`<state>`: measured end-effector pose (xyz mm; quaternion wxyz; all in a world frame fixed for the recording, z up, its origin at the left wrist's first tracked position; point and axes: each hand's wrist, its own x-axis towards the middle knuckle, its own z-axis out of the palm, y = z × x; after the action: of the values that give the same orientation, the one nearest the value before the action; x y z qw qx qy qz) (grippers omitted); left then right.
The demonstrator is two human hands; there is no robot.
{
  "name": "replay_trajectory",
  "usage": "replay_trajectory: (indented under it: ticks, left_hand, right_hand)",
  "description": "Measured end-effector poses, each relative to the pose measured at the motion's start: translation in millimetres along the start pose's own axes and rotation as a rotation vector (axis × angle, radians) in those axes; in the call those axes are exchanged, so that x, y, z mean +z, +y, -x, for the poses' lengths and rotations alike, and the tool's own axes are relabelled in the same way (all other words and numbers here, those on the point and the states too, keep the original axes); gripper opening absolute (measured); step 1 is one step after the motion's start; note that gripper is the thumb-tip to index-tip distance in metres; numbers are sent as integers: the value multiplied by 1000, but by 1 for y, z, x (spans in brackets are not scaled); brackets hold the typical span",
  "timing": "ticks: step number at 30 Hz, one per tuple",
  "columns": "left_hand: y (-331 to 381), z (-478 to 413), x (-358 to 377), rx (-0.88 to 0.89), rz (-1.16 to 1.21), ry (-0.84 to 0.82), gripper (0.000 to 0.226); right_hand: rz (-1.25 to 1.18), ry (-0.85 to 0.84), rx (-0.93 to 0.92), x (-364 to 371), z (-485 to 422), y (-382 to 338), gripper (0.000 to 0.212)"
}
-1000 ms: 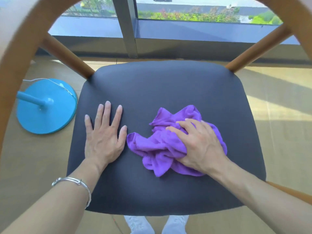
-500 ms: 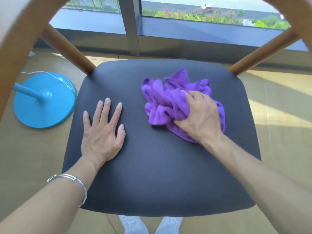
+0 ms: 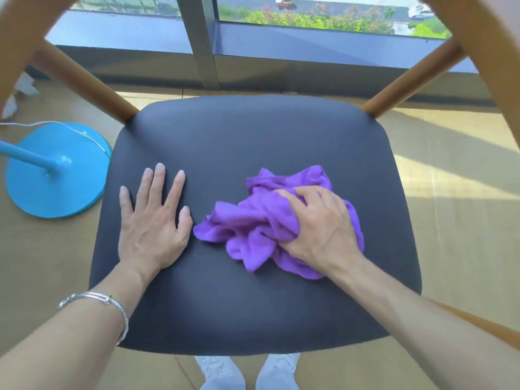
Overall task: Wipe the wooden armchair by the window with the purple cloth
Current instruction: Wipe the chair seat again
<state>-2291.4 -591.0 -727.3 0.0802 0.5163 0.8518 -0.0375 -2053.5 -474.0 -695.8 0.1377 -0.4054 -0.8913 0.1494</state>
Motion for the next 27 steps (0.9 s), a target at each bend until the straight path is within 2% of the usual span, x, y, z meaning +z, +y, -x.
replay_trajectory:
  ticks: [4, 8, 10, 14, 16, 22, 27]
  left_hand:
    - [-1, 1, 0, 2, 4, 6, 64]
    - [0, 0, 2, 8, 0, 13, 64]
    - [0, 0, 2, 9, 6, 12, 64]
    - [1, 1, 0, 3, -25, 2, 64]
    - [1, 1, -2, -2, -31, -4, 65]
    - [2, 1, -1, -1, -28, -11, 65]
    - [10, 3, -5, 22, -7, -31, 64]
  right_hand:
    - [132, -100, 146, 4, -95, 30, 61]
    - [72, -128, 301, -6, -138, 50, 61]
    - [84, -105, 277, -7, -120, 43, 60]
    - [62, 47, 122, -1, -42, 28, 62]
    - [38, 33, 85, 1, -10, 22, 65]
    - [-14, -10, 5, -7, 71, 8, 54]
    - [-13, -110, -8, -11, 114, 8, 64]
